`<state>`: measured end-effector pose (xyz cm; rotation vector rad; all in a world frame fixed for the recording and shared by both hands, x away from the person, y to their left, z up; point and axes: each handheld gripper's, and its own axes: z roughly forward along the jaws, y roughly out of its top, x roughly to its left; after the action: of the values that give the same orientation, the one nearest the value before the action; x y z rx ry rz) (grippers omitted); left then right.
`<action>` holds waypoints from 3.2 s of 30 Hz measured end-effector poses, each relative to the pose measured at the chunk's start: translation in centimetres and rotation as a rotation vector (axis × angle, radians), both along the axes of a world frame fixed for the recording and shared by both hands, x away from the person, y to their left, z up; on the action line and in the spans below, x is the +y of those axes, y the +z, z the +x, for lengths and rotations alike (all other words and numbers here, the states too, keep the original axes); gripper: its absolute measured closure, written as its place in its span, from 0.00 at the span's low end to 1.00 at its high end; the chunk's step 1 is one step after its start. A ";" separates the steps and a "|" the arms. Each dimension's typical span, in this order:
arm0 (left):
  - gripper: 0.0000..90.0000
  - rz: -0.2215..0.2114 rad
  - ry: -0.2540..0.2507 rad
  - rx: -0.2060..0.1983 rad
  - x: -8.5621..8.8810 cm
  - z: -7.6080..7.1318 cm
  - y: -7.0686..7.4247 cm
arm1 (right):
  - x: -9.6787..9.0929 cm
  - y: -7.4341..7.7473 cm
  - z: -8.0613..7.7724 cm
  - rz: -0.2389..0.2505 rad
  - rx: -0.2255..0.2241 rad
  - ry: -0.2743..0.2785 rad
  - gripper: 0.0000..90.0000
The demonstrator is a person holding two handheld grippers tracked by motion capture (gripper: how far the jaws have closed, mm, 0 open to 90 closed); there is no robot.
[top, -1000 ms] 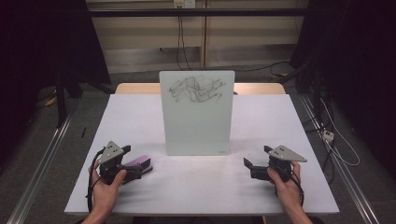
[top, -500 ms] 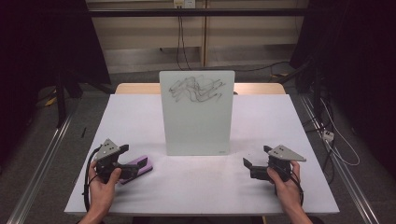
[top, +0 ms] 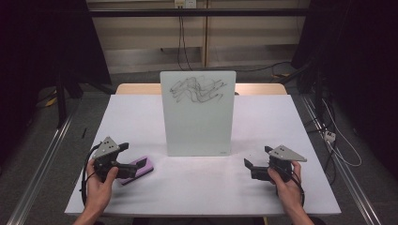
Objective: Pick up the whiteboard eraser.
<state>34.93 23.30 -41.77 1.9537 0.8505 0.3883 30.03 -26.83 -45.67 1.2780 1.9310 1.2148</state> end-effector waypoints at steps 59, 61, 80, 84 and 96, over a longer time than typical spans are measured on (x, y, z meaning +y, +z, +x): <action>0.29 0.451 -0.272 0.254 -1.0 2.0 0.0 | 0.5 -0.2 0.2 -0.008 0.013 0.022 0.07; 0.30 0.461 -0.281 0.257 -1.2 2.1 -0.2 | 0.6 -0.2 0.2 -0.008 0.012 0.023 0.07; 0.45 0.525 -0.326 0.270 -1.6 2.4 -0.7 | 0.6 -0.1 0.2 -0.008 0.008 0.026 0.07; 0.45 0.530 -0.328 0.272 -1.7 2.4 -0.7 | 0.6 -0.1 0.2 -0.010 0.007 0.028 0.07; 0.45 0.454 -0.282 0.257 -1.3 2.4 -0.1 | 0.7 -0.1 0.3 -0.008 0.011 0.029 0.07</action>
<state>37.32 22.00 -41.84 2.5482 0.6680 0.1716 30.31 -26.13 -45.80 1.2588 1.9667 1.2162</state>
